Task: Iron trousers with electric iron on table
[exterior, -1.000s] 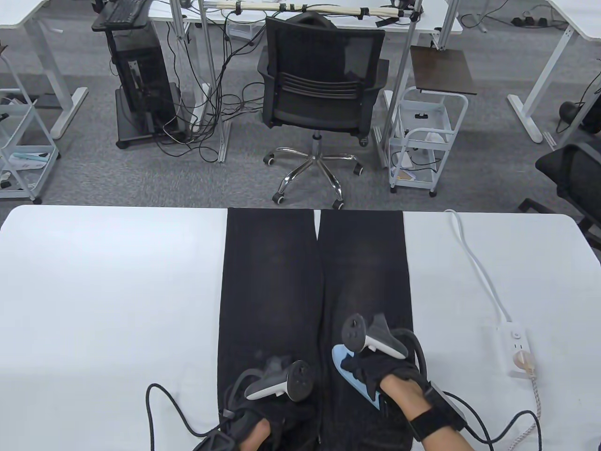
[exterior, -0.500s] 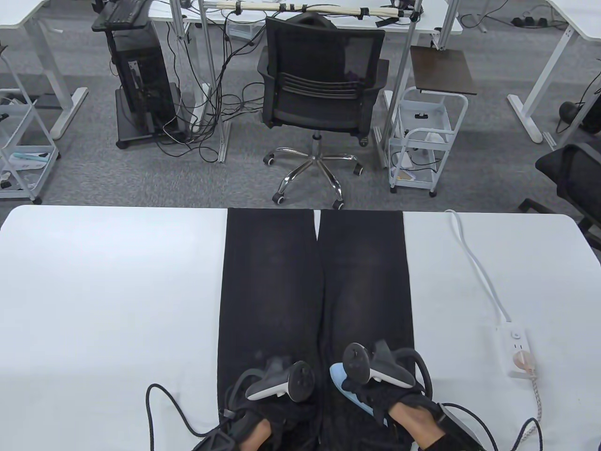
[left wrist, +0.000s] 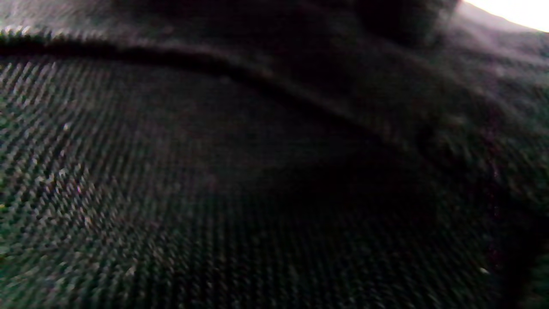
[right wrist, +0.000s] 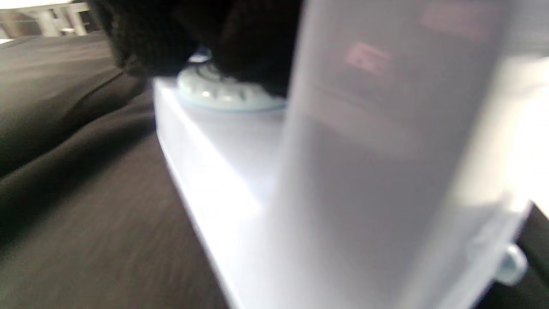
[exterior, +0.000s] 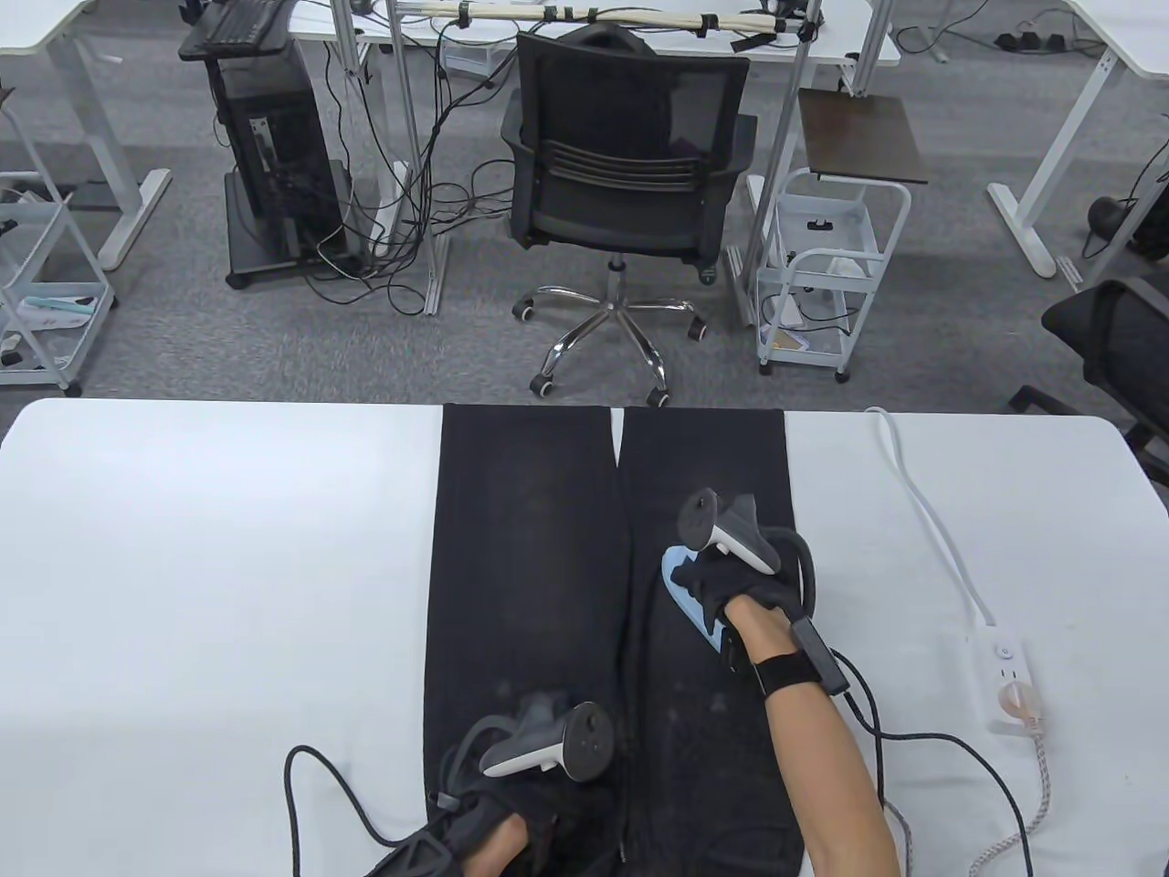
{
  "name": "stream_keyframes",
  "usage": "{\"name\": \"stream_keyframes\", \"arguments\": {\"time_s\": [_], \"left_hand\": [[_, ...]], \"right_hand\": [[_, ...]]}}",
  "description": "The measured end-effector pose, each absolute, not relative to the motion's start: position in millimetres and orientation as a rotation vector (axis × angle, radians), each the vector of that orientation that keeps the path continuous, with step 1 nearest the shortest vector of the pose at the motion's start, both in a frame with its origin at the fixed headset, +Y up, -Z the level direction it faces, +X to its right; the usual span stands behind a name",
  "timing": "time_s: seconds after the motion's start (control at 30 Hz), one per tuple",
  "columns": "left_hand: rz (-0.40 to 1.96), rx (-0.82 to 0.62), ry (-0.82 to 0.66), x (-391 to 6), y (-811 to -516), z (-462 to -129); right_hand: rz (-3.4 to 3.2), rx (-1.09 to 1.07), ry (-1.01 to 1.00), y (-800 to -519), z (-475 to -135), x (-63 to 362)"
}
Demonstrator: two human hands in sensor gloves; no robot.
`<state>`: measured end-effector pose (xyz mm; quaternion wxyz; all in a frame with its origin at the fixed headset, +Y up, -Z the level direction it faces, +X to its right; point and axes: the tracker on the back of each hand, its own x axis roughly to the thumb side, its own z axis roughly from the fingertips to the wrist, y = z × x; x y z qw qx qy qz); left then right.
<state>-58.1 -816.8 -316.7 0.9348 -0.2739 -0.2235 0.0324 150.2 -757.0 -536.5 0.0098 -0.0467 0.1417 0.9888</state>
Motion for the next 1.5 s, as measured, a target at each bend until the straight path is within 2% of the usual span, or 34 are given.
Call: {"name": "stream_keyframes", "arguments": {"time_s": [0.1, 0.23, 0.43, 0.63, 0.9, 1.03, 1.1, 1.23, 1.33, 1.43, 1.5], "left_hand": [[0.067, -0.561, -0.455, -58, -817, -317], [0.068, -0.564, -0.453, -58, -817, -316], [0.070, -0.568, -0.450, -59, -817, -316], [0.071, -0.567, -0.447, -59, -817, -316], [0.070, -0.559, -0.445, -60, -817, -316], [0.063, -0.515, -0.448, -61, -813, -317], [0.074, -0.468, -0.442, -66, -805, -319], [0.149, -0.426, -0.384, -93, -781, -331], [0.167, -0.420, -0.297, -137, -765, -350], [0.155, -0.443, -0.199, -175, -764, -365], [0.134, -0.513, -0.135, -199, -775, -375]], "right_hand": [[3.049, -0.238, 0.485, -757, -546, 152], [3.028, -0.277, 0.518, -757, -543, 152], [3.010, -0.240, 0.594, -757, -515, 148], [3.017, -0.073, 0.687, -756, -457, 145], [3.034, 0.185, 0.732, -755, -361, 141], [3.094, 0.286, 0.581, -756, -327, 142], [3.074, 0.298, 0.577, -754, -320, 144], [3.004, 0.343, 0.539, -731, -312, 141], [2.961, 0.452, 0.422, -692, -303, 124], [2.954, 0.586, 0.350, -664, -294, 98], [2.942, 0.693, 0.323, -656, -291, 69]]}}
